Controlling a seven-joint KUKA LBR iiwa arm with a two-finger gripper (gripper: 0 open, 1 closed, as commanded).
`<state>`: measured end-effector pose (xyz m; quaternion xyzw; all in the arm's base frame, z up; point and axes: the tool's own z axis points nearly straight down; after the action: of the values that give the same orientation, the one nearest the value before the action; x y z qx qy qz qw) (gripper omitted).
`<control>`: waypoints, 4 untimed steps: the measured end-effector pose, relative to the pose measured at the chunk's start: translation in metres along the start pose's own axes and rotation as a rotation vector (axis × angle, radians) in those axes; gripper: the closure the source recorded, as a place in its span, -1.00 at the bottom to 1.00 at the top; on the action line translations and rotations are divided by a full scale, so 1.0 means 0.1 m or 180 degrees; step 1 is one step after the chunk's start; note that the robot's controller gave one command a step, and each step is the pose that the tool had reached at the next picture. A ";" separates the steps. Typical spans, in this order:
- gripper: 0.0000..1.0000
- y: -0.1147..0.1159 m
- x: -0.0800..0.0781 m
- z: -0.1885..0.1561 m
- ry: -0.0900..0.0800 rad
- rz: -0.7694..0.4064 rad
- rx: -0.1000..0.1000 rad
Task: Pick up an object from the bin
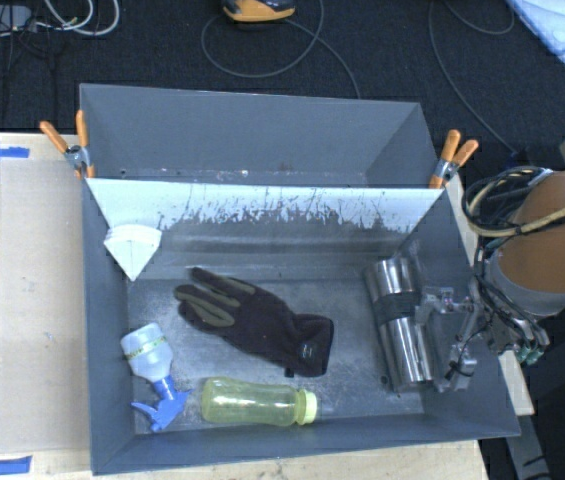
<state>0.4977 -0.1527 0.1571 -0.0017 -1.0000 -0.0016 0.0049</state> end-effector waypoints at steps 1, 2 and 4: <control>-1.00 0.00 -0.02 -0.04 -0.0024 -0.0015 0.0007; -1.00 0.19 -0.12 0.48 -0.0057 -0.0175 0.0010; -1.00 0.43 -0.52 0.69 0.0042 -0.0011 -0.0035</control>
Offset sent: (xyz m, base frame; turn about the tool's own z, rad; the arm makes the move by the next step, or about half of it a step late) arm 0.0075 0.0299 -0.0871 -0.0831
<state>0.5489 -0.1092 0.0874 0.0000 -0.9999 -0.0071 0.0115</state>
